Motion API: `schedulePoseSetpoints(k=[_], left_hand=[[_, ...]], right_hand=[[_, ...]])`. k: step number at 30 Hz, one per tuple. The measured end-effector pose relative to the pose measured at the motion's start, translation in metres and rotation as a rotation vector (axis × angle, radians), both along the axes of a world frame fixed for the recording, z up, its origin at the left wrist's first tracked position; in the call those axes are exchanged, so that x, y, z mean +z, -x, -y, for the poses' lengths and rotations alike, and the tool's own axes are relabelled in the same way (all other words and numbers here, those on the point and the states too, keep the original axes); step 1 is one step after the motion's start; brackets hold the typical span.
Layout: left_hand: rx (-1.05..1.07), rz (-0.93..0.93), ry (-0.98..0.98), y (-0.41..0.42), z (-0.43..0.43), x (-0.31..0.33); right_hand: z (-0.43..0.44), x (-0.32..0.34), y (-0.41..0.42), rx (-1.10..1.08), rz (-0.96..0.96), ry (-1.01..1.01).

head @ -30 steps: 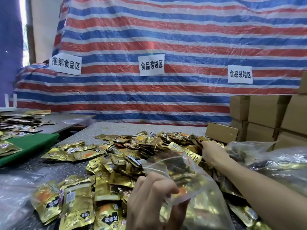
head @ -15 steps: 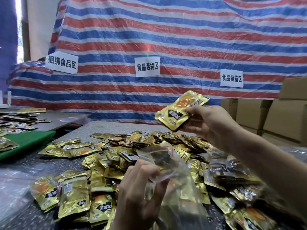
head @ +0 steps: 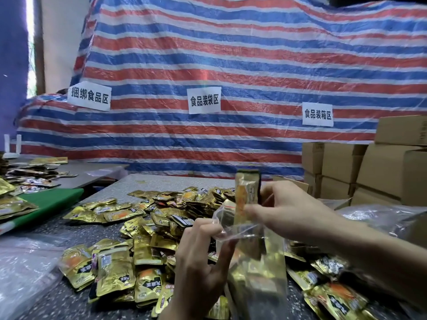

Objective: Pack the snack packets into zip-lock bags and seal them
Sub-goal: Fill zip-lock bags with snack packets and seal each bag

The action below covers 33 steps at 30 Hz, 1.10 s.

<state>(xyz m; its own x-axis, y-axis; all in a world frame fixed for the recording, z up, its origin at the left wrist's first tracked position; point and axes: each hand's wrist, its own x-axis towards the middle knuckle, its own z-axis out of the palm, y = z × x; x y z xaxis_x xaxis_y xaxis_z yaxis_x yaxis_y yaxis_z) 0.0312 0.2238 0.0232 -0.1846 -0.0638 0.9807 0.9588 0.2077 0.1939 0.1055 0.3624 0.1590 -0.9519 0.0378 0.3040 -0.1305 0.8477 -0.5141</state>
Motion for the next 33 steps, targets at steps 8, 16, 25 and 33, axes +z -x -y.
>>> schedulePoseSetpoints(k=[8,16,25,33], left_hand=[[0.061,-0.058,0.008,-0.004,0.001,0.004],[-0.293,0.308,-0.097,-0.006,0.013,0.006],[-0.884,0.974,-0.143,0.012,0.021,0.011],[-1.171,1.103,-0.313,0.008,0.036,0.026]], right_hand=[[-0.017,0.010,-0.025,0.230,0.284,-0.150],[-0.032,0.011,-0.034,0.322,0.230,-0.194],[-0.044,0.011,-0.045,0.465,0.184,-0.121],[-0.062,0.013,-0.061,0.415,0.189,-0.061]])
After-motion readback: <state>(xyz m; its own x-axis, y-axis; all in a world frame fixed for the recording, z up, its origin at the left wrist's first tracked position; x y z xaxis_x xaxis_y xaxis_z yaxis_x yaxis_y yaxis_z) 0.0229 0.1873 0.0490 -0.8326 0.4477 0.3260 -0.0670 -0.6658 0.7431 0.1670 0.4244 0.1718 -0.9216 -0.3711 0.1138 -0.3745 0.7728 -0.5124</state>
